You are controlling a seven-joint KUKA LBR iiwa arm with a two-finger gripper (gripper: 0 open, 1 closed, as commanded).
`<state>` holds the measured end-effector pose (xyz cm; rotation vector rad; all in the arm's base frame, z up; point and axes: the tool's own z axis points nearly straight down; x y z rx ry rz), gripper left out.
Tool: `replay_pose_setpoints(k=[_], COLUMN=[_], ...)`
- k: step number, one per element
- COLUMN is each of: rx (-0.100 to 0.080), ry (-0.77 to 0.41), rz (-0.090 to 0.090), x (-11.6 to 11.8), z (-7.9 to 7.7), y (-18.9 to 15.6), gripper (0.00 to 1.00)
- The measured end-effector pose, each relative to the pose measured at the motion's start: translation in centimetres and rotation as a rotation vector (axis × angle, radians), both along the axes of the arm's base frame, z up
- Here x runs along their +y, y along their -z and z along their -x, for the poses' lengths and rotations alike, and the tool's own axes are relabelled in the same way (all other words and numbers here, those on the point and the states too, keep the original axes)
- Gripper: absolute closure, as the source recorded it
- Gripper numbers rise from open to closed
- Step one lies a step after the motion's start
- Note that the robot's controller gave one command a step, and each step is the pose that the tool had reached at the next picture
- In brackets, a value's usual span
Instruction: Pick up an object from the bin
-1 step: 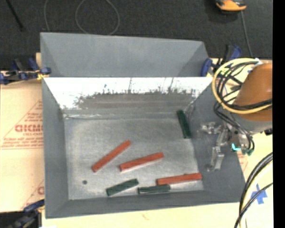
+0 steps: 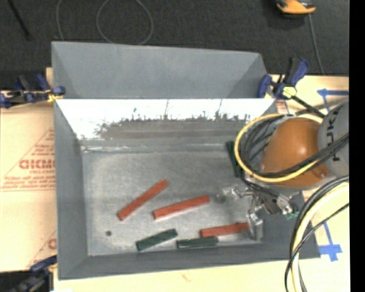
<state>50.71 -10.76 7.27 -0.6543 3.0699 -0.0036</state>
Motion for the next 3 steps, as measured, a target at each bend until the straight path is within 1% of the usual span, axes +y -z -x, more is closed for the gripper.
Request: replay_pose_setpoints(k=[1,2,3], rx=[-0.006,-0.008,-0.006], ry=[-0.004,-0.021,-0.438], rz=[0.001,0.003,0.004], x=[0.0,-3.6,-5.3], z=[-0.2,-0.5,-3.8], y=[-0.2,-12.1,-20.7], gripper=[1.00,1.00,1.00])
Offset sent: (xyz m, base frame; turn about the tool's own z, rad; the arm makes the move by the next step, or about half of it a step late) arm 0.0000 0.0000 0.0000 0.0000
